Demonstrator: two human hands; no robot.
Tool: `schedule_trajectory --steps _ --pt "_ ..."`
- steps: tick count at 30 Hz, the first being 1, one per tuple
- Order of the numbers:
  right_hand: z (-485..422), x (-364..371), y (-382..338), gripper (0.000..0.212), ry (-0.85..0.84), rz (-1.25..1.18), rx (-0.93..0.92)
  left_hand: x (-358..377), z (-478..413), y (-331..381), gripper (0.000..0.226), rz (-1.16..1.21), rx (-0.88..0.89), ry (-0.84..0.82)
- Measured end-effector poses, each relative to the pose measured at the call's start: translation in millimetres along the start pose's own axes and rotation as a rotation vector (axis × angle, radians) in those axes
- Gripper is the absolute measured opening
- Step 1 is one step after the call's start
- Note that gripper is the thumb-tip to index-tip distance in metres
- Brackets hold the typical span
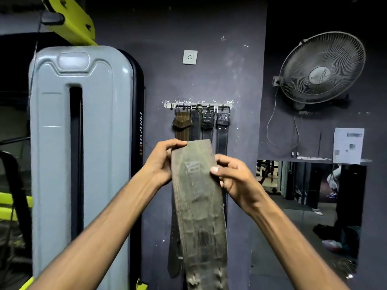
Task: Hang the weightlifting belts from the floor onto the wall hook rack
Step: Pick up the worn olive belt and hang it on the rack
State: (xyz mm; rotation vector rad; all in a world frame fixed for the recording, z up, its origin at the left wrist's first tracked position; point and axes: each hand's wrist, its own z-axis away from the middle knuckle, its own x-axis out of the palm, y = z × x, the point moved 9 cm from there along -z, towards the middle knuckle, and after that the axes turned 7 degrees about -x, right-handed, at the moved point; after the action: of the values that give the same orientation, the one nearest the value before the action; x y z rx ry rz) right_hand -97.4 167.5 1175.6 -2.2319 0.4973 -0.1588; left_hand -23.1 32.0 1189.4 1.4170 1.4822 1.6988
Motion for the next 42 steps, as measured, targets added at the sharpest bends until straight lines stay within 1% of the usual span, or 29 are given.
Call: schedule_trajectory --steps 1,2,3,4,5,6,7,9,10,12,13,14,15,17,19,20,21,23,24,25,27,29,31,34,35,37,38,40,42 --pt "1 -4 5 0.023 0.014 -0.038 0.068 6 1 5 0.007 -0.007 0.046 -0.022" --pt "-1 -10 11 0.041 0.042 -0.071 0.137 13 3 10 0.010 -0.027 0.097 -0.046" --pt "-3 -16 17 0.066 0.077 -0.099 0.202 19 6 13 0.010 -0.075 0.150 -0.070" --pt "-7 -24 20 0.087 0.120 -0.128 0.241 26 11 15 0.016 -0.137 0.190 -0.087" --pt "-12 -28 20 0.097 0.153 -0.178 0.258 32 14 14 0.029 -0.202 0.221 -0.115" --pt "-17 -29 20 0.099 0.166 -0.227 0.268 38 18 13 0.041 -0.256 0.240 -0.147" --pt "-24 -29 19 0.098 0.175 -0.271 0.273 41 20 10 0.050 -0.304 0.247 -0.171" --pt "-36 -29 17 0.087 0.224 -0.336 0.257 40 22 5 0.058 -0.353 0.242 -0.175" --pt "-42 -31 17 0.073 0.261 -0.361 0.241 39 26 4 0.056 -0.356 0.236 -0.163" --pt "-51 -32 15 0.032 0.311 -0.436 0.185 31 28 0 0.046 -0.366 0.214 -0.136" --pt "-53 -30 13 0.017 0.306 -0.445 0.156 27 28 -5 0.039 -0.369 0.182 -0.125" --pt "-54 -27 11 0.008 0.278 -0.423 0.127 24 29 -10 0.035 -0.361 0.138 -0.113" --pt "-53 -24 8 0.009 0.252 -0.376 0.093 22 29 -15 0.041 -0.326 0.094 -0.123" --pt "-49 -20 1 0.020 0.196 -0.262 -0.002 14 22 -21 0.059 -0.158 0.018 -0.126" --pt "-41 -17 -5 0.030 0.140 -0.223 -0.082 7 11 -22 0.070 -0.002 -0.038 -0.086" --pt "-38 -18 -6 0.033 0.106 -0.222 -0.115 3 4 -21 0.072 0.029 -0.051 -0.042" --pt "-34 -18 -8 0.035 0.070 -0.211 -0.135 0 -1 -19 0.068 0.033 -0.055 -0.008" --pt "-26 -21 -6 0.039 0.019 -0.172 -0.138 4 -7 -14 0.042 0.000 -0.057 0.017" --pt "-24 -23 -2 0.039 -0.003 -0.160 -0.119 7 -11 -10 0.029 -0.024 -0.036 0.023" --pt "-22 -24 3 0.039 -0.026 -0.157 -0.081 9 -14 -6 0.022 -0.040 -0.004 0.024" --pt "-23 -27 20 0.040 -0.060 -0.174 0.042 14 -18 -1 0.023 -0.068 0.073 0.012" --pt "-27 -31 40 0.061 -0.049 -0.195 0.186 18 -18 2 0.020 -0.138 0.170 0.009" --pt "-36 -38 57 0.078 0.015 -0.245 0.282 18 -16 1 0.022 -0.214 0.253 0.028" --pt "-52 -45 72 0.088 0.141 -0.388 0.325 10 -16 -9 0.035 -0.319 0.285 0.031" --pt "-58 -44 73 0.079 0.176 -0.412 0.316 6 -18 -14 0.039 -0.331 0.279 0.035" --pt "-72 -47 79 0.032 0.231 -0.402 0.286 -7 -22 -21 0.035 -0.364 0.261 0.059" --pt "-77 -48 83 0.017 0.241 -0.388 0.268 -12 -26 -24 0.030 -0.391 0.239 0.064" --pt "-87 -50 88 0.012 0.242 -0.337 0.206 -23 -38 -31 0.022 -0.438 0.169 0.058" --pt "-96 -50 90 0.012 0.214 -0.232 0.099 -37 -54 -37 0.027 -0.422 0.067 0.091"
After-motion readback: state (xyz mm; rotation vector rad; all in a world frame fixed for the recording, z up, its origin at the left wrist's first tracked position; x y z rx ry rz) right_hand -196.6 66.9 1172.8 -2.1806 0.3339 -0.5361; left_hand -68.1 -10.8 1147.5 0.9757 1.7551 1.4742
